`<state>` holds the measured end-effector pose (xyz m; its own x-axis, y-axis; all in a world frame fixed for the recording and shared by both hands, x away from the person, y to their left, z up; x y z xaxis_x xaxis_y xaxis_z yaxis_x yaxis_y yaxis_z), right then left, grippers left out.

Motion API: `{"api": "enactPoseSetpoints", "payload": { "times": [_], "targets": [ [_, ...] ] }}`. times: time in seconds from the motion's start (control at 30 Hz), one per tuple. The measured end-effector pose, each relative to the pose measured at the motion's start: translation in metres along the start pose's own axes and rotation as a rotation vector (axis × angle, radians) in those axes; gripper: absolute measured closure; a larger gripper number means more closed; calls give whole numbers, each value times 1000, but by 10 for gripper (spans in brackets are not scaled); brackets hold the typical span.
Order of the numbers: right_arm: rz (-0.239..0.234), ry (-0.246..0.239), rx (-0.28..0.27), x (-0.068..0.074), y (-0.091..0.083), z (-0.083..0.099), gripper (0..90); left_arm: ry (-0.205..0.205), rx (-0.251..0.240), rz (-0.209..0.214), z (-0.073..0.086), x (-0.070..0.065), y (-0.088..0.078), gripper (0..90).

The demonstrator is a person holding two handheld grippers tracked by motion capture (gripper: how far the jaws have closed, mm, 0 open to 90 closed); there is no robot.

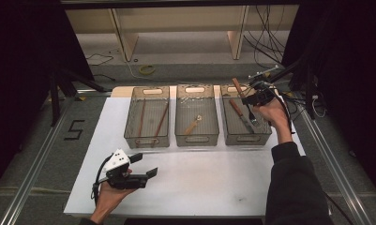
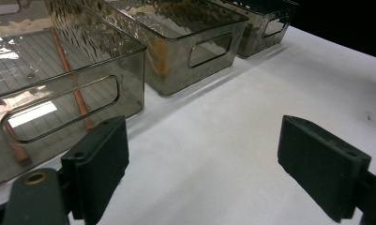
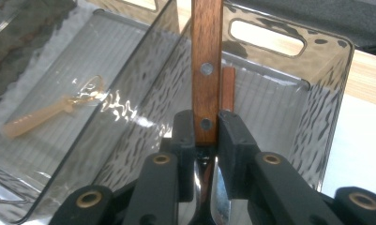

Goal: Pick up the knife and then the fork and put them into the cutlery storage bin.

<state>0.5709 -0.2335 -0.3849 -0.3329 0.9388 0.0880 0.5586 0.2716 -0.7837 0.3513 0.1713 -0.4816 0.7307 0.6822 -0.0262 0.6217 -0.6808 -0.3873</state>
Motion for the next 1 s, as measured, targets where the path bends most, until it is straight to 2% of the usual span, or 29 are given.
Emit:
{"api": "enactPoseSetpoints", "payload": {
  "times": [0.3, 1.0],
  "targets": [
    [20, -1, 13, -1, 10, 0, 780, 1, 3, 1, 0, 0, 0, 160],
    [16, 4, 33, -3, 28, 12, 779, 0, 1, 2, 0, -1, 0, 160]
  ]
}}
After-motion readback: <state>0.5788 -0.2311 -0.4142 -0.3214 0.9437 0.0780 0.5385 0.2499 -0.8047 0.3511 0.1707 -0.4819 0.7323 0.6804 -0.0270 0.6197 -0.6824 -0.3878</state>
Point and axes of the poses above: each handheld gripper's, and its own axes: y roughly forward along the jaws, z roughly out of its underside, x roughly to its left, the point moved 4 cm from there along y, roughly forward along the jaws, and after that the axes turned 8 degrees about y, right-handed, at the moved point
